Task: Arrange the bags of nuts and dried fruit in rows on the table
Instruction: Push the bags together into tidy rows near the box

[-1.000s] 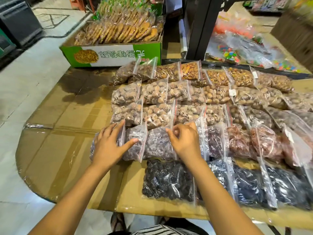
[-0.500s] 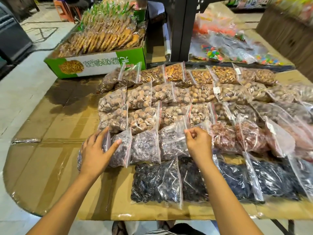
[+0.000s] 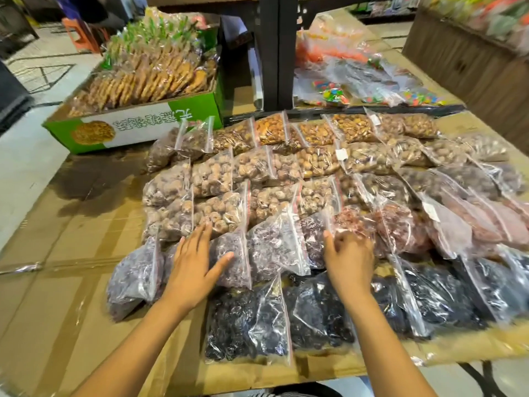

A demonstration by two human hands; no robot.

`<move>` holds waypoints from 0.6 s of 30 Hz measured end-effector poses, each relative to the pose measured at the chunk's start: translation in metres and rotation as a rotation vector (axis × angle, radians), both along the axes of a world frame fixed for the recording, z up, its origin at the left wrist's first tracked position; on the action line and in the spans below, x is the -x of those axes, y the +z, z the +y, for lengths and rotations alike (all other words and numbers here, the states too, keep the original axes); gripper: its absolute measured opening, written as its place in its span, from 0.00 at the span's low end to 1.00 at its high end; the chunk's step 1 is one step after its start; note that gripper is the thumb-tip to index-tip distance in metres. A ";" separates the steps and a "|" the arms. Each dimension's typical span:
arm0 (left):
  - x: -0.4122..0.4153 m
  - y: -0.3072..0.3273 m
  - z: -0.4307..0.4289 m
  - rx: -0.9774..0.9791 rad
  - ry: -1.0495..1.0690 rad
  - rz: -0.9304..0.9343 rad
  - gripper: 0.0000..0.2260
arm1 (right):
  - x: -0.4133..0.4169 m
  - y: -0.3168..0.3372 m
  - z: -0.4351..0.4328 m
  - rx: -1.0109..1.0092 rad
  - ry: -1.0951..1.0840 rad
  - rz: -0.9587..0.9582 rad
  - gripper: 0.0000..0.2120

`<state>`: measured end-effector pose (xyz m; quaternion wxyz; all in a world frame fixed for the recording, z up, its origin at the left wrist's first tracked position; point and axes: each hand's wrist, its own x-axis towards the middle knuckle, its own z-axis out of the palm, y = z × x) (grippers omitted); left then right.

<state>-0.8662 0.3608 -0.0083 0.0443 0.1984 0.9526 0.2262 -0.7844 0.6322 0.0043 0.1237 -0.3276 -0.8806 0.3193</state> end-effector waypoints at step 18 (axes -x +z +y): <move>-0.003 0.007 0.006 -0.179 0.146 0.007 0.35 | 0.012 -0.001 0.017 0.439 -0.064 0.382 0.04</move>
